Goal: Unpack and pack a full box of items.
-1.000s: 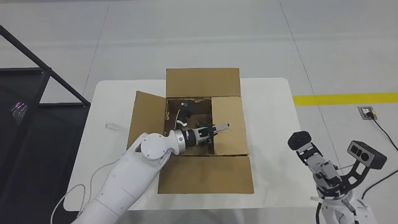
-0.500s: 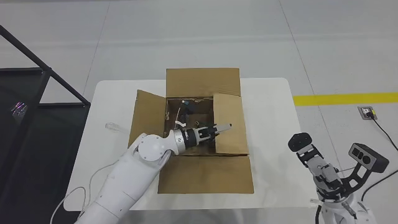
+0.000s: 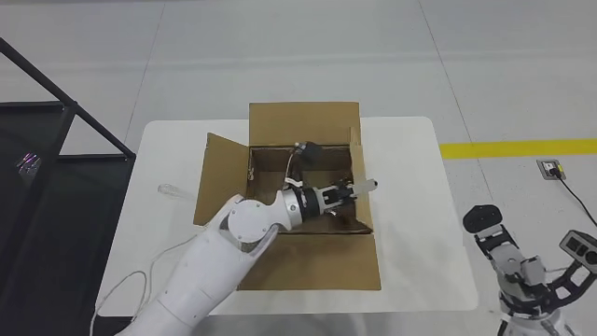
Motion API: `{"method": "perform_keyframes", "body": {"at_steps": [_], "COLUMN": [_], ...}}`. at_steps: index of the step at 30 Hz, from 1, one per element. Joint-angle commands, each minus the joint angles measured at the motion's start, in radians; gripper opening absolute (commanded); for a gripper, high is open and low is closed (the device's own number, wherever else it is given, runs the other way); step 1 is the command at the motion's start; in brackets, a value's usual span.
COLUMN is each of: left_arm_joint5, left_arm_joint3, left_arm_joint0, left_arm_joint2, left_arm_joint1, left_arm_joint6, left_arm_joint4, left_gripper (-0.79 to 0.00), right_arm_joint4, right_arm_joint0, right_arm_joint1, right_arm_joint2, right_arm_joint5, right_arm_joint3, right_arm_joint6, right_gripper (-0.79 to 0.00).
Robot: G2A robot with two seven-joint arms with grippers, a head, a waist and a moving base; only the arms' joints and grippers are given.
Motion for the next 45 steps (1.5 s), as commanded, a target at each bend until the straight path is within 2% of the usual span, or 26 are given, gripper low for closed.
{"method": "perform_keyframes", "body": {"at_steps": [1,12,22,29,33,37,41,45], "left_arm_joint5": [0.005,0.027,0.019,-0.018,-0.07,-0.107,-0.126,-0.102], "left_arm_joint3": [0.026,0.213,0.385,0.47,0.477,0.445,0.352,0.18], "left_arm_joint0": [-0.023,-0.132,-0.192,-0.211,-0.215,-0.212,-0.179,-0.096], "left_arm_joint2": [0.032,0.165,0.226,0.233,0.203,0.146,0.047,-0.099], "left_arm_joint1": [-0.017,-0.13,-0.224,-0.268,-0.272,-0.254,-0.211,-0.146], "left_arm_joint6": [0.02,0.144,0.172,0.158,0.129,0.099,0.072,0.049], "left_arm_joint4": [0.012,-0.001,-0.036,-0.049,-0.067,-0.076,-0.075,-0.033], "left_gripper": [0.0,0.0,0.0,0.0,0.0,0.0,0.0,0.0], "right_arm_joint4": [0.013,0.124,0.206,0.222,0.229,0.24,0.24,0.24], "right_arm_joint0": [-0.022,-0.095,-0.084,-0.05,-0.03,-0.022,-0.022,-0.022], "right_arm_joint1": [-0.005,-0.051,-0.094,-0.115,-0.124,-0.128,-0.128,-0.128], "right_arm_joint2": [0.021,0.108,0.145,0.146,0.145,0.141,0.141,0.141], "right_arm_joint5": [0.0,0.0,0.0,0.0,0.0,0.0,0.0,0.0], "right_arm_joint3": [-0.005,0.027,0.06,0.092,0.115,0.128,0.128,0.128], "right_arm_joint6": [-0.006,0.032,0.157,0.22,0.222,0.206,0.206,0.206], "right_gripper": [0.0,0.0,0.0,0.0,0.0,0.0,0.0,0.0]}}
